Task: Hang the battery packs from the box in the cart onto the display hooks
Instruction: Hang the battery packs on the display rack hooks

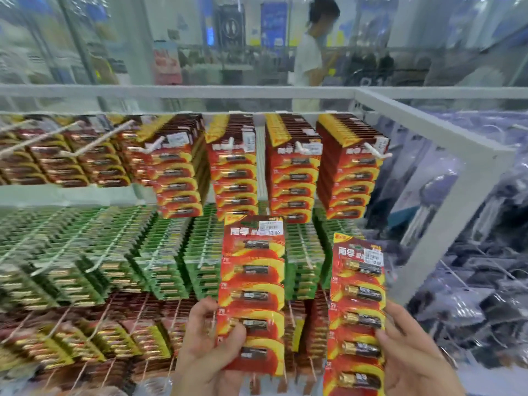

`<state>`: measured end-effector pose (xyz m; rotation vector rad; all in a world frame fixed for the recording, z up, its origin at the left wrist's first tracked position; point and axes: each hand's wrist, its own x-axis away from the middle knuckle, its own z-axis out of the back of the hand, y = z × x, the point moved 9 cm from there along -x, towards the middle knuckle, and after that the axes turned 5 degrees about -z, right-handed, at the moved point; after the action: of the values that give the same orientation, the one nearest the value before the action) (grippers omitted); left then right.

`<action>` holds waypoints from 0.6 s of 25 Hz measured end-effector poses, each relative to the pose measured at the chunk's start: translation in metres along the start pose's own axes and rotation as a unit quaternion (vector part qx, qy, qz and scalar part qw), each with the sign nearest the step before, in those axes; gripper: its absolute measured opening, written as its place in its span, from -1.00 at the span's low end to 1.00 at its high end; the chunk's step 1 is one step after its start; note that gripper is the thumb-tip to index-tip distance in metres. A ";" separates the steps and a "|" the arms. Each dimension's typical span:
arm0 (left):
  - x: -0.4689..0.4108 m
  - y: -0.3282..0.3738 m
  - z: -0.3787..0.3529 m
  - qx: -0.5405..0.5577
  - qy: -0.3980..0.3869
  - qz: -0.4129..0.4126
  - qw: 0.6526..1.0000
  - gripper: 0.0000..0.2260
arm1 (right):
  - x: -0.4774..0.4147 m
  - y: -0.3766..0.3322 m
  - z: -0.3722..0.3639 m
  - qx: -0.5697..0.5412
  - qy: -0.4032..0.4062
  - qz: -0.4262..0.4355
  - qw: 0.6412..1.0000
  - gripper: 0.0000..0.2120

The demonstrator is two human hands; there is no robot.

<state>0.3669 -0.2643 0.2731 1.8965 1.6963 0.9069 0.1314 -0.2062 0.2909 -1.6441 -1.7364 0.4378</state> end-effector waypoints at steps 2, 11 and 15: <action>-0.003 0.018 0.001 -0.010 -0.035 -0.003 0.999 -0.51 | -0.010 0.009 -0.005 0.023 -0.001 -0.010 1.000 0.01; -0.011 0.066 0.027 -0.022 -0.008 0.011 1.000 -0.21 | -0.051 0.021 -0.042 0.026 0.031 0.032 0.999 -0.38; -0.021 0.097 0.038 0.002 0.011 -0.043 0.999 -0.34 | -0.059 0.034 -0.060 0.010 0.007 0.000 1.000 -0.22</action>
<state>0.4610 -0.2955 0.3106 1.8069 1.7810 0.8943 0.1943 -0.2709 0.2954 -1.6285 -1.7168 0.4422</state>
